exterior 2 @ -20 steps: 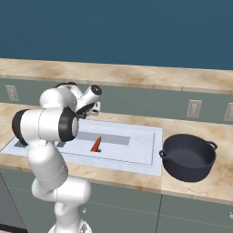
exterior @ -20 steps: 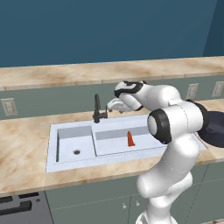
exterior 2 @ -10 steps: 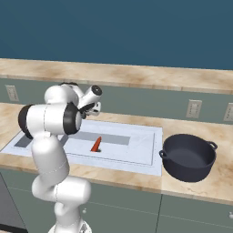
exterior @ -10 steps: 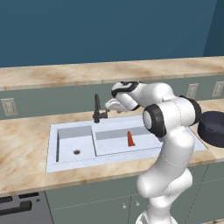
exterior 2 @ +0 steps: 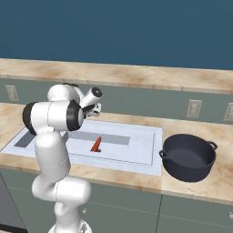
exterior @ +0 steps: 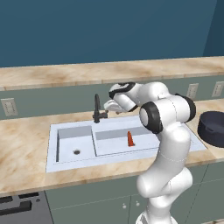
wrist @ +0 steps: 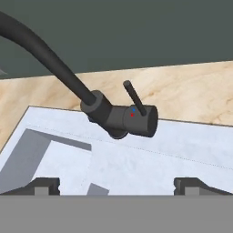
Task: Dump the carrot from the pot into the sink. Then turn on the water and wash the carrot. Then turn off the water and put the carrot back in the pot.
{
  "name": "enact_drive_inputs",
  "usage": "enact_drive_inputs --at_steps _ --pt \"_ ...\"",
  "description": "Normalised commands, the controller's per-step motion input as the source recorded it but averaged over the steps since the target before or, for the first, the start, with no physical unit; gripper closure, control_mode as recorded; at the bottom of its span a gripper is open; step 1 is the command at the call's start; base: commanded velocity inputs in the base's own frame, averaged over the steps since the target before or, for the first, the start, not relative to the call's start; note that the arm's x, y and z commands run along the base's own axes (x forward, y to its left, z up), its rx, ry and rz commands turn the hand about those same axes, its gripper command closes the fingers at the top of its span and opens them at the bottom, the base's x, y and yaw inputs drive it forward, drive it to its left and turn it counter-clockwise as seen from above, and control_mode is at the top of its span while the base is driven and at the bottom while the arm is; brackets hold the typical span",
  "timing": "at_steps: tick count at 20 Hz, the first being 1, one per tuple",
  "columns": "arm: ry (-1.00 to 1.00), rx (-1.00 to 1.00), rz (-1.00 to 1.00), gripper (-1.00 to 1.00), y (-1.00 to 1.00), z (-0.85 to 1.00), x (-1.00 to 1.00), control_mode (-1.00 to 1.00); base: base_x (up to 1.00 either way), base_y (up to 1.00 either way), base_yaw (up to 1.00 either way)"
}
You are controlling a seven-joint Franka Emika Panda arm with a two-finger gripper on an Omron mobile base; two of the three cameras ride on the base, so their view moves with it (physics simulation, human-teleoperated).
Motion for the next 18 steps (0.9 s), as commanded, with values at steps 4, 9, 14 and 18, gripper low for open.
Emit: enact_drive_inputs --at_steps 4,9,14,18 --pt "0.00 0.00 -0.03 -1.00 0.05 -0.09 0.23 -1.00 0.00 0.00 0.00" --pt "0.00 0.00 -0.04 -1.00 0.06 -0.02 0.26 -1.00 0.00 0.00 0.00" --pt "0.00 0.00 -0.03 -1.00 0.05 -0.07 0.28 -1.00 0.00 0.00 0.00" --pt "0.00 0.00 -0.03 -1.00 0.04 -0.09 0.24 -1.00 0.00 0.00 0.00"
